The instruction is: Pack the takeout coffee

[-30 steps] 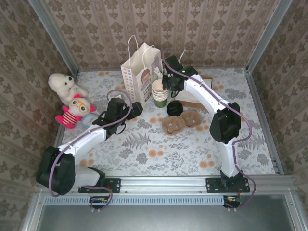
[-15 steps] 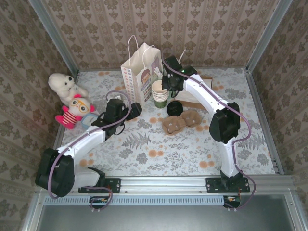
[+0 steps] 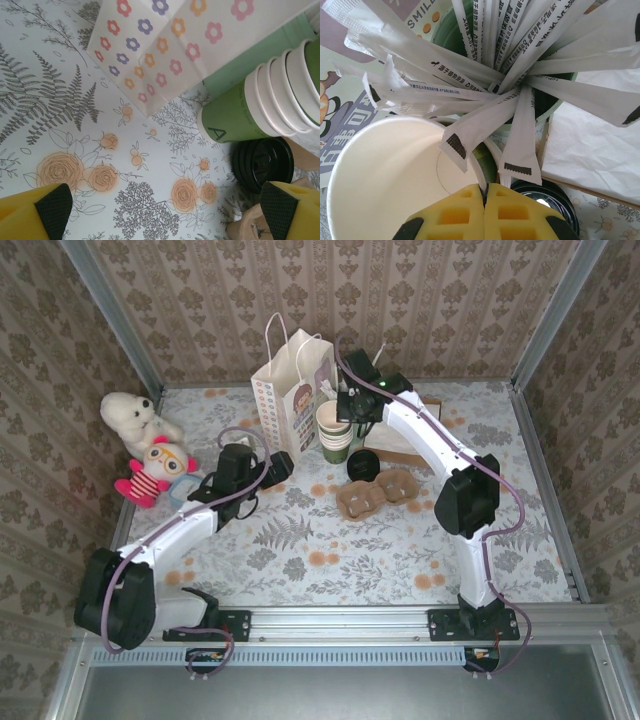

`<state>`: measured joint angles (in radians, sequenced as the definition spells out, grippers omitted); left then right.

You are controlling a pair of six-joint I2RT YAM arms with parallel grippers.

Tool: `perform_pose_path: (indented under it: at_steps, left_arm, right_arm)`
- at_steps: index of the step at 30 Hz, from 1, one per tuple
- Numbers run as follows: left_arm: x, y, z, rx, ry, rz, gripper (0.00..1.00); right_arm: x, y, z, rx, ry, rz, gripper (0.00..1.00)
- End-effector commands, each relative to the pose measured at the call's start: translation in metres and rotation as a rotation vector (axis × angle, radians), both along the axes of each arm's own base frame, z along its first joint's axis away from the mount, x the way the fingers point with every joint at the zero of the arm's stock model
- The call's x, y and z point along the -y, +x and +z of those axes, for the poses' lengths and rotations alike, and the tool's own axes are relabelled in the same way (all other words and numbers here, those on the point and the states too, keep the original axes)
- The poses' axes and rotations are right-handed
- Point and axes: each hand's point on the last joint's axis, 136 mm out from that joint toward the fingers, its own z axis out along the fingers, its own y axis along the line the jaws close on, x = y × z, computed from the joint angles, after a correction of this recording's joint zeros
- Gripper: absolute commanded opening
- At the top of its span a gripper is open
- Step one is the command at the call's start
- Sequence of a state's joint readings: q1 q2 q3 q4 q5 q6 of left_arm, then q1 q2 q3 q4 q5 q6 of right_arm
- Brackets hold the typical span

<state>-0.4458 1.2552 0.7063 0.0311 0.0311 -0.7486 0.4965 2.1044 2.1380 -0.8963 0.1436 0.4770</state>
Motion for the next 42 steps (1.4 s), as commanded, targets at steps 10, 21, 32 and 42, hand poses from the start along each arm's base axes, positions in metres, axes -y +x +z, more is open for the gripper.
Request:
perform_pose_path:
  at_steps: [10, 21, 32, 42]
  left_arm:
    - [-0.001, -0.001, 0.001, -0.061, -0.053, 0.001, 1.0]
    - [-0.029, -0.009, 0.005, -0.065, -0.055, 0.16, 1.0]
    - [-0.044, -0.02, 0.001, -0.125, 0.0, 0.21, 1.0]
    - [-0.029, -0.019, -0.009, -0.198, 0.008, 0.141, 1.0]
  right_arm:
    - [0.008, -0.028, 0.097, 0.234, 0.038, 0.045, 0.0]
    - [-0.012, -0.092, 0.116, 0.317, 0.112, 0.159, 0.0]
    - [-0.056, -0.138, 0.018, 0.067, 0.145, 0.203, 0.0]
    - [-0.063, -0.152, -0.053, -0.09, 0.105, 0.211, 0.0]
